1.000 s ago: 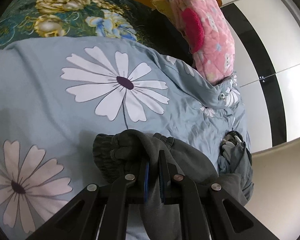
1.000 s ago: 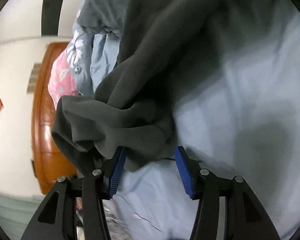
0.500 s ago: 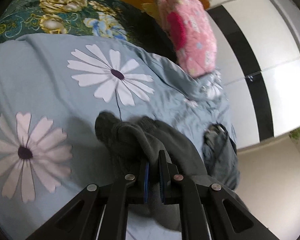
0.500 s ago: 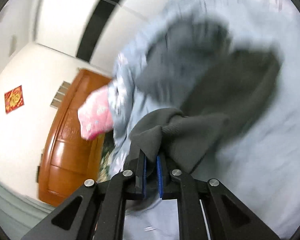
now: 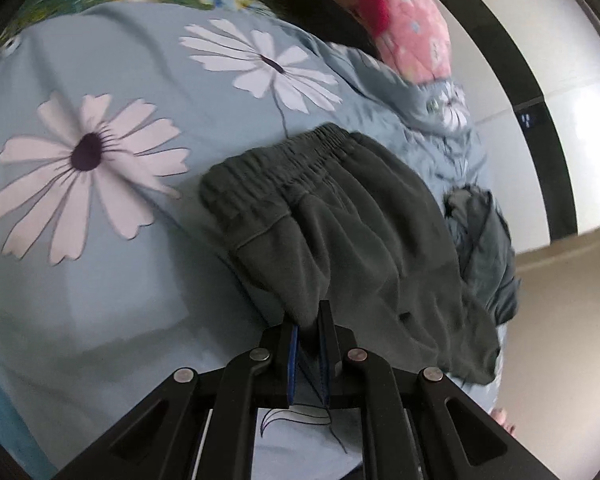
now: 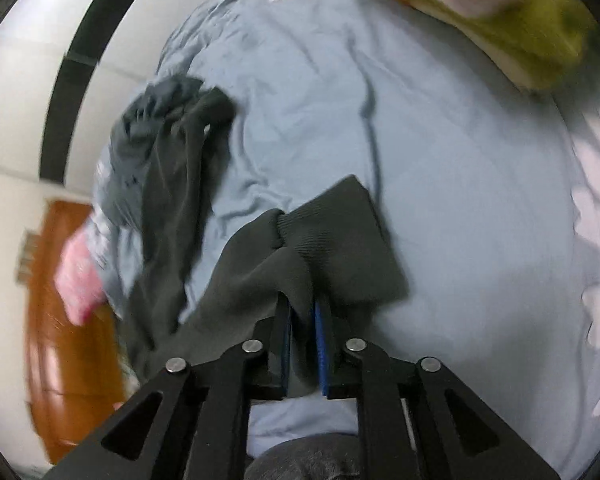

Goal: Fold clothes

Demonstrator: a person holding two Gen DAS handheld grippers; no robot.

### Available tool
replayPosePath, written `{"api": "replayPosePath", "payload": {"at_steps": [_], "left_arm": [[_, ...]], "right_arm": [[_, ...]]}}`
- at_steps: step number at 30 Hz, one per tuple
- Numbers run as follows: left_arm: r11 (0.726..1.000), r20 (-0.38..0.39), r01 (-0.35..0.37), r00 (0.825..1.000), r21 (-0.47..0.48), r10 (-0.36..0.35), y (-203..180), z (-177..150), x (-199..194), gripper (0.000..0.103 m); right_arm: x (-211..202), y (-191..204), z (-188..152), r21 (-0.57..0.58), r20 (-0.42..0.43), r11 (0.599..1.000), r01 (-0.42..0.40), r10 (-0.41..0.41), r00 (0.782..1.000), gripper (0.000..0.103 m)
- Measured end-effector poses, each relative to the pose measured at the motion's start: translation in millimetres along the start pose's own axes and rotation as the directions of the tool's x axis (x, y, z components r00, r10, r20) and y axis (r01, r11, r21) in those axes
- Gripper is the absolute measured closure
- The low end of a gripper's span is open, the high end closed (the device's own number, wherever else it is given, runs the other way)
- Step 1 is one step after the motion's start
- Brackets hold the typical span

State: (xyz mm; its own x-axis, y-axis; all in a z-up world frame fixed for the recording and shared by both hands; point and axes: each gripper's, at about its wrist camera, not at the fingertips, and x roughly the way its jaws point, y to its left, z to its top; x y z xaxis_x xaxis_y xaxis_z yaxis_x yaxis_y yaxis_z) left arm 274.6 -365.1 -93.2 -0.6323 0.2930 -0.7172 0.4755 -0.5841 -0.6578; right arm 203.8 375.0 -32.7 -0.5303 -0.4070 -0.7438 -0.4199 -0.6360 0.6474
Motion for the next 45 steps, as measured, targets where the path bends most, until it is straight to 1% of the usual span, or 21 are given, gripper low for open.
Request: {"api": "replayPosePath", "payload": {"at_steps": [1,4,5,7,10,13,16,17,19,20,21,23,26,29,30,34,38,40,42,44,45], "left_arm": [[1.0,0.009,0.0,1.0,-0.012,0.0,1.8,-0.7,-2.0,0.094],[1.0,0.024,-0.006,1.0,-0.029,0.006,6.1,-1.0,-6.4,0.094],[0.999,0.028,-0.004,1.0,-0.039,0.005,7.4,-0.7,-7.3,0.094],[0.998,0.04,-0.002,0.999,-0.067,0.005,10.2,2.5,-7.6,0.094],[0.995,0.061,-0.002,0.998,-0.1,0.008,9.1,11.3,-8.6,0.094],[0.994,0.073,0.004,0.997,-0.113,0.004,4.7,20.8,-9.7,0.094],[0.993,0.071,0.001,0.997,-0.116,0.007,-0.5,28.0,-8.4,0.094],[0.994,0.07,0.0,0.998,-0.114,0.008,-1.5,28.6,-8.5,0.094],[0.994,0.067,-0.002,0.998,-0.109,0.009,-2.9,29.2,-9.2,0.094],[0.994,0.066,0.002,0.998,-0.108,0.005,-3.5,29.1,-10.2,0.094],[0.995,0.067,0.008,0.998,-0.103,-0.001,-4.4,29.1,-11.8,0.094],[0.997,0.065,0.027,0.998,-0.074,-0.022,-10.3,29.0,-17.9,0.094],[0.998,0.062,0.052,0.997,-0.017,-0.051,-20.5,27.0,-27.5,0.094],[0.998,0.036,0.04,0.998,0.046,-0.042,-27.0,18.7,-26.0,0.094],[0.998,0.026,0.029,0.999,0.061,-0.03,-27.2,16.2,-23.4,0.094],[1.0,-0.01,-0.019,1.0,0.013,0.019,-9.6,6.2,-10.5,0.094],[1.0,-0.038,-0.012,0.999,-0.026,0.011,9.2,1.2,-12.8,0.09],[0.999,-0.048,-0.001,0.999,-0.034,-0.001,14.3,0.9,-13.9,0.09],[0.999,-0.046,0.005,0.999,-0.045,-0.007,16.9,0.8,-15.1,0.086],[0.998,-0.044,0.01,0.999,-0.056,-0.013,19.4,0.7,-16.3,0.078],[0.998,-0.042,0.022,0.999,-0.064,-0.025,20.6,1.0,-18.0,0.074]], "right_arm": [[-4.7,-1.4,0.0,-0.004,0.008,1.0,-0.001,0.001,1.0,0.077],[-23.1,-4.9,4.2,0.002,0.047,0.999,-0.033,0.033,0.998,0.056],[-29.8,-13.1,7.3,0.022,0.062,0.999,-0.045,0.044,0.997,0.054],[-35.7,-32.4,11.8,0.077,0.077,0.995,-0.065,0.059,0.995,0.053],[-22.1,-44.8,13.1,0.142,0.033,0.989,-0.048,0.044,0.998,0.053],[0.3,-45.6,15.6,0.184,-0.014,0.979,-0.094,0.098,0.995,0.053],[22.1,-40.3,16.7,0.195,-0.063,0.979,-0.061,0.075,0.995,0.053],[26.1,-38.3,16.4,0.196,-0.07,0.979,-0.057,0.072,0.995,0.054],[20.3,-31.1,19.3,0.181,-0.055,0.981,-0.074,0.086,0.995,0.079],[14.4,-26.4,21.9,0.167,-0.041,0.982,-0.089,0.097,0.994,0.082],[8.4,-21.8,24.5,0.153,-0.027,0.983,-0.104,0.109,0.994,0.098],[-5.9,-12.2,30.5,0.119,0.005,0.984,-0.131,0.131,0.991,0.099],[-53.0,-0.6,44.3,0.041,0.108,0.988,-0.152,0.147,0.983,0.101],[-85.1,-0.3,50.5,-0.01,0.173,0.993,-0.117,0.117,0.978,0.101],[-86.1,-2.6,50.8,-0.018,0.171,0.996,-0.091,0.093,0.981,0.101],[-50.5,-28.8,42.0,0.028,0.07,0.996,0.083,-0.084,0.994,0.101],[-49.6,-56.4,22.5,0.138,0.054,0.988,0.065,-0.073,0.996,0.101],[-56.5,-57.6,18.7,0.121,0.048,0.989,0.086,-0.092,0.995,0.099],[-68.5,-57.4,16.9,0.113,0.062,0.986,0.123,-0.131,0.989,0.098],[-78.9,-62.3,15.3,0.141,0.079,0.983,0.118,-0.13,0.988,0.098],[-83.3,-64.1,13.0,0.152,0.084,0.982,0.108,-0.121,0.989,0.09]]}}
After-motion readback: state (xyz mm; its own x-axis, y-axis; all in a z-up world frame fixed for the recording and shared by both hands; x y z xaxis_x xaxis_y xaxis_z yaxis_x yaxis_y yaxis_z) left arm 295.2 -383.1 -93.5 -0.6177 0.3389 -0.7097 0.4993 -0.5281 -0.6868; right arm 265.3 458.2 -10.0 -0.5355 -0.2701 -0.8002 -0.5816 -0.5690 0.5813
